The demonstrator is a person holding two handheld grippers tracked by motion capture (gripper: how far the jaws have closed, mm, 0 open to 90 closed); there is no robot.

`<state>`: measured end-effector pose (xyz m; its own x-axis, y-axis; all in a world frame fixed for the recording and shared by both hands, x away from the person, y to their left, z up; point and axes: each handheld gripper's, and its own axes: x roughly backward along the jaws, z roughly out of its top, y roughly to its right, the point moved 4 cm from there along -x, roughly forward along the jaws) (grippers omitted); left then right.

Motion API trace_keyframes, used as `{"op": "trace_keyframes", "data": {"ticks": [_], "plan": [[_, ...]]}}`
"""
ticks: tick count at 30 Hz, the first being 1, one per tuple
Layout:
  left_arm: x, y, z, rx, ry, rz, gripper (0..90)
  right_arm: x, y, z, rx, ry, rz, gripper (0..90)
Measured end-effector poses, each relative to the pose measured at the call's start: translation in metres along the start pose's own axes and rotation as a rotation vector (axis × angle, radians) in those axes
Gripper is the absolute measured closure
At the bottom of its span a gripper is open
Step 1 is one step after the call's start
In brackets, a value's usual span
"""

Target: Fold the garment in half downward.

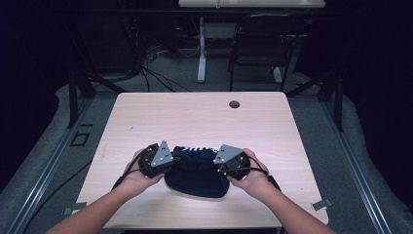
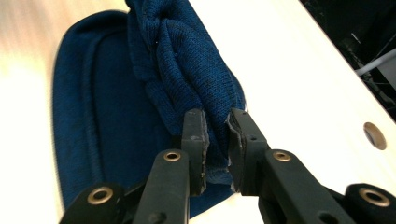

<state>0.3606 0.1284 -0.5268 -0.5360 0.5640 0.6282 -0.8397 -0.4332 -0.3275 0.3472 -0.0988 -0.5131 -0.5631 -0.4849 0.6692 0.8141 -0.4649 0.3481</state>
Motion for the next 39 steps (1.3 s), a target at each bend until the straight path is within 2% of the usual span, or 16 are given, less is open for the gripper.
{"op": "trace_keyframes", "data": {"ticks": [8, 11, 21, 22, 24, 26, 29, 33, 36, 39], "plan": [[-0.002, 0.016, -0.016, -0.007, -0.026, -0.036, 76.0, -0.004, -0.022, -0.013, 0.0, -0.029, 0.036, 76.2], [-0.001, 0.02, -0.022, 0.009, -0.022, -0.053, 75.4, -0.005, -0.03, -0.019, -0.018, -0.026, 0.057, 76.2], [-0.001, 0.032, -0.037, 0.057, -0.024, -0.078, 72.9, -0.007, -0.044, -0.027, -0.036, -0.018, 0.078, 75.2], [-0.001, 0.032, -0.037, 0.062, -0.023, -0.078, 72.1, -0.006, -0.044, -0.028, -0.03, -0.029, 0.086, 74.5], [0.003, 0.032, -0.038, 0.076, -0.023, -0.086, 68.2, -0.005, -0.045, -0.028, -0.062, -0.004, 0.103, 72.6], [0.007, 0.031, -0.039, 0.098, -0.016, -0.096, 65.5, -0.001, -0.045, -0.028, -0.066, -0.009, 0.106, 71.0], [0.017, 0.028, -0.038, 0.123, 0.001, -0.105, 63.4, 0.007, -0.046, -0.029, -0.095, 0.019, 0.113, 67.9], [0.025, 0.019, -0.035, 0.147, 0.023, -0.083, 62.5, 0.015, -0.043, -0.027, -0.123, 0.05, 0.118, 67.0], [0.023, 0.014, -0.032, 0.16, 0.023, -0.073, 61.7, 0.015, -0.041, -0.023, -0.131, 0.065, 0.101, 65.9], [0.012, 0.014, -0.032, 0.157, 0.001, -0.077, 59.9, 0.009, -0.039, -0.022, -0.146, 0.057, 0.093, 62.4]]}}
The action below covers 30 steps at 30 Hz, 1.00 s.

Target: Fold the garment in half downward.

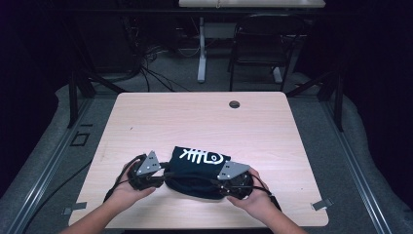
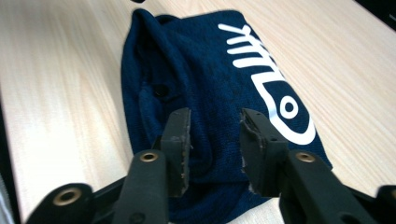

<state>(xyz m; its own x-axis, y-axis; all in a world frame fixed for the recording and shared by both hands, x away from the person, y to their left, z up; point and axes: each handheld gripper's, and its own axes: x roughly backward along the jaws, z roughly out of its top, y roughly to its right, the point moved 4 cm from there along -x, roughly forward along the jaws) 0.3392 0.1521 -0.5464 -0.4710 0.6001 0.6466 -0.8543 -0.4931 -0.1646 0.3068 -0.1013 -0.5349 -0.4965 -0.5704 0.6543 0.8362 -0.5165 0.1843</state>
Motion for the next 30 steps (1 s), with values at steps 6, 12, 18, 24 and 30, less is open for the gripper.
{"op": "trace_keyframes", "data": {"ticks": [6, 12, 18, 24, 30], "plan": [[-0.02, 0.003, -0.012, 0.003, -0.053, -0.032, 58.0, -0.017, -0.003, -0.012, -0.027, -0.065, 0.023, 64.2], [-0.025, 0.006, -0.021, 0.024, -0.059, -0.052, 58.1, -0.026, -0.014, -0.03, -0.035, -0.108, 0.061, 71.0], [-0.027, 0.01, -0.025, 0.042, -0.063, -0.063, 58.1, -0.032, -0.016, -0.04, -0.049, -0.11, 0.057, 71.9], [-0.03, 0.011, -0.025, 0.074, -0.052, -0.04, 58.0, -0.035, -0.007, -0.043, -0.059, -0.106, 0.025, 71.4], [-0.04, 0.006, -0.019, 0.096, -0.059, -0.006, 58.1, -0.042, 0.009, -0.043, -0.101, -0.087, -0.015, 70.4]]}}
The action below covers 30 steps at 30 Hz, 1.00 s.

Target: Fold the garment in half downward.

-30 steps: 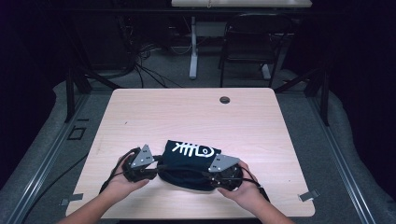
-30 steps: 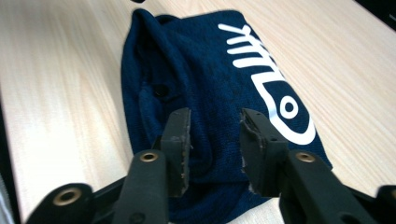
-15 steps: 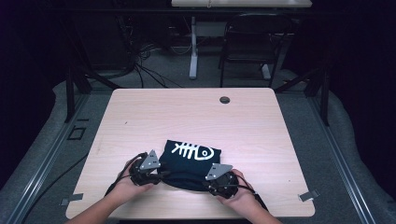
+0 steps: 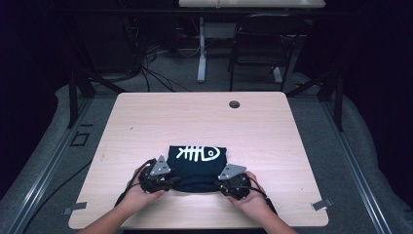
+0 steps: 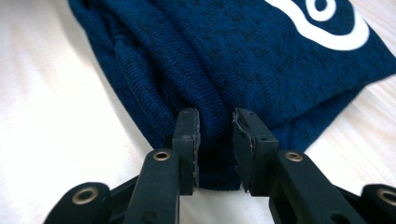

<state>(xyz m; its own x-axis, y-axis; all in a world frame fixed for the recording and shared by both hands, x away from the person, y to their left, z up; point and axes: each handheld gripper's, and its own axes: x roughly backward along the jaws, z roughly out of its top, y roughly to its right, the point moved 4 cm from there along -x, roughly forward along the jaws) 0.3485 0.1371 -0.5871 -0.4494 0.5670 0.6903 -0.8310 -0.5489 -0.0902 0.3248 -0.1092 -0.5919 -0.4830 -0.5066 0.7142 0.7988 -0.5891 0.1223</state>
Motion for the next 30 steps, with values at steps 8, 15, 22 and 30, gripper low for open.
{"op": "trace_keyframes", "data": {"ticks": [8, 15, 22, 30], "plan": [[-0.014, -0.016, 0.008, 0.042, 0.007, 0.082, 58.1, -0.01, 0.017, 0.007, -0.03, 0.004, -0.038, 67.8], [-0.019, -0.026, 0.01, 0.099, 0.033, 0.101, 56.5, -0.017, 0.029, 0.009, -0.087, 0.034, -0.053, 65.7], [-0.013, -0.026, 0.011, 0.116, 0.039, 0.094, 54.1, -0.013, 0.031, 0.009, -0.105, 0.043, -0.028, 63.3], [0.008, -0.021, 0.008, 0.139, 0.081, 0.066, 54.7, 0.003, 0.022, 0.011, -0.087, 0.064, -0.013, 59.6]]}}
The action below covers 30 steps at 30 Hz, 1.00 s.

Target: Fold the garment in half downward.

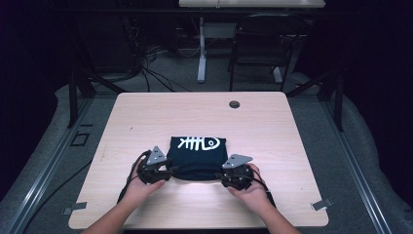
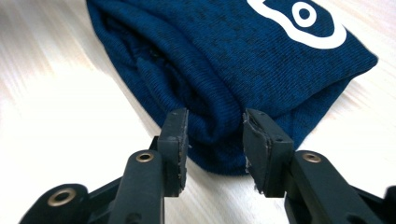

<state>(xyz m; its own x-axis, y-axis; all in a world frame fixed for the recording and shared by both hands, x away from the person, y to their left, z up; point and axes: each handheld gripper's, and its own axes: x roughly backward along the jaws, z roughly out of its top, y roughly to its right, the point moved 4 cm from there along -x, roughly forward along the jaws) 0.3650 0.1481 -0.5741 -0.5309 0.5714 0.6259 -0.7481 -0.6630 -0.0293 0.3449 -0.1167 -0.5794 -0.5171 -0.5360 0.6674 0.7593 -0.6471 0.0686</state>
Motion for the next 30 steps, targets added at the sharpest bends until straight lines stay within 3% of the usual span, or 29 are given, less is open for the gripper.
{"op": "trace_keyframes", "data": {"ticks": [3, 9, 14, 18, 30], "plan": [[0.012, -0.002, -0.003, 0.031, 0.025, 0.003, 54.2, 0.007, -0.002, 0.0, 0.015, 0.0, -0.003, 58.3], [0.036, -0.018, -0.017, 0.117, 0.058, 0.04, 53.6, 0.023, 0.001, -0.003, -0.016, 0.026, -0.015, 55.9], [0.051, -0.03, -0.036, 0.167, 0.047, 0.075, 53.2, 0.038, 0.007, -0.011, -0.021, 0.025, -0.05, 54.6], [0.06, -0.037, -0.048, 0.196, 0.044, 0.091, 52.8, 0.046, 0.013, -0.02, -0.056, 0.032, -0.061, 54.3], [0.058, -0.038, -0.067, 0.178, 0.007, 0.118, 52.6, 0.053, 0.028, -0.045, -0.117, 0.061, -0.129, 53.1]]}}
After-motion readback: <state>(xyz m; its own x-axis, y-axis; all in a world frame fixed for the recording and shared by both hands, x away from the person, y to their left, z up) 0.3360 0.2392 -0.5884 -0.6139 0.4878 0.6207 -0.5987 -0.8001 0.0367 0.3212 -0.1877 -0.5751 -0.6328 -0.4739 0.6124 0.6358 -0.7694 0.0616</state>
